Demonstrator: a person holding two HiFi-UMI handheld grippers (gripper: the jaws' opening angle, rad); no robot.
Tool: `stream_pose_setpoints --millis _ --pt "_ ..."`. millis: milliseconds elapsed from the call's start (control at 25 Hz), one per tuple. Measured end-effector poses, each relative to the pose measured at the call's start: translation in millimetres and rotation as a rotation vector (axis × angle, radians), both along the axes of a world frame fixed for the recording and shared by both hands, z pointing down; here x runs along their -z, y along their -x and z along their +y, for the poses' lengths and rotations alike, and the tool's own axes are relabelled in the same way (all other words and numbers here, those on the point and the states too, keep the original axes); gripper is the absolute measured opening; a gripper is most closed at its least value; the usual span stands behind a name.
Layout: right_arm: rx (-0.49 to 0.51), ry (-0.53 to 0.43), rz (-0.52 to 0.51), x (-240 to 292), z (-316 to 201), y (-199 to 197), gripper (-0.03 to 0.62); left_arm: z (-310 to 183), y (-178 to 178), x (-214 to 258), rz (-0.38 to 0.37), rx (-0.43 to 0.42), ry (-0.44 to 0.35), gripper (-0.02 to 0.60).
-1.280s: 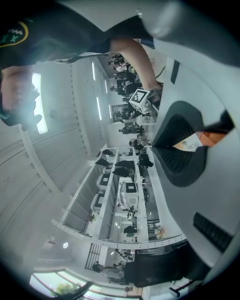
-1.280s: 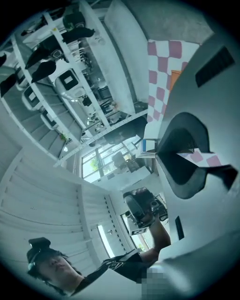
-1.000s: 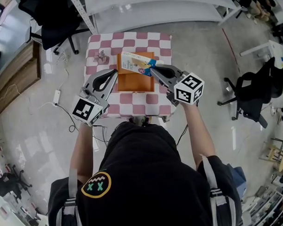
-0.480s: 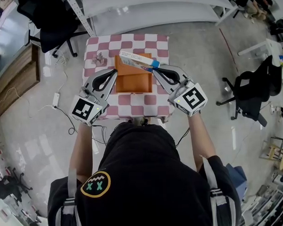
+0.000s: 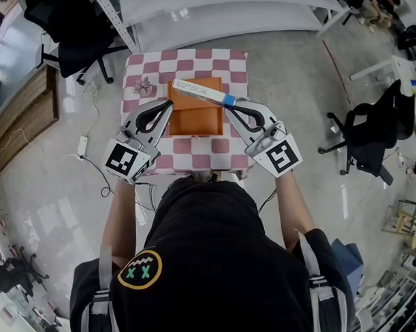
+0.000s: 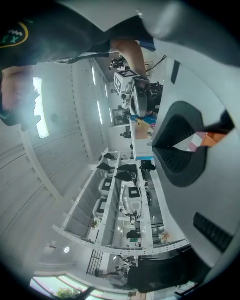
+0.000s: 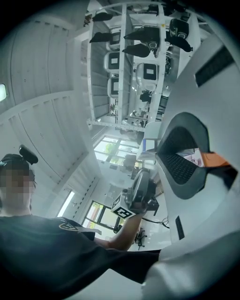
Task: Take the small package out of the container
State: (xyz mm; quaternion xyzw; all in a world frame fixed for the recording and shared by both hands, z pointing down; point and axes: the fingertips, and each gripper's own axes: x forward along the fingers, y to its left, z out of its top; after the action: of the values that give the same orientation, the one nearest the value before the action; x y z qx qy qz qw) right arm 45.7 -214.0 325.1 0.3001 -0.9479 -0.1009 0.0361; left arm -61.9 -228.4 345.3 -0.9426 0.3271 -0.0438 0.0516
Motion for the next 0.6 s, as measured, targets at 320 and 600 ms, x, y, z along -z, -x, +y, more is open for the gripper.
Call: stream_pose_setpoints --millis 320,600 --pt "-0.023 -0.001 -0.008 2.0 -2.8 -5.5 0.021 2.1 -1.7 0.4 -0.001 -0.002 0.001 0.017" --pt "-0.024 -0.012 0.002 1.0 -3.6 -3.2 0.021 2.7 -1.5 0.0 -0.001 -0.011 0.008 0.017"
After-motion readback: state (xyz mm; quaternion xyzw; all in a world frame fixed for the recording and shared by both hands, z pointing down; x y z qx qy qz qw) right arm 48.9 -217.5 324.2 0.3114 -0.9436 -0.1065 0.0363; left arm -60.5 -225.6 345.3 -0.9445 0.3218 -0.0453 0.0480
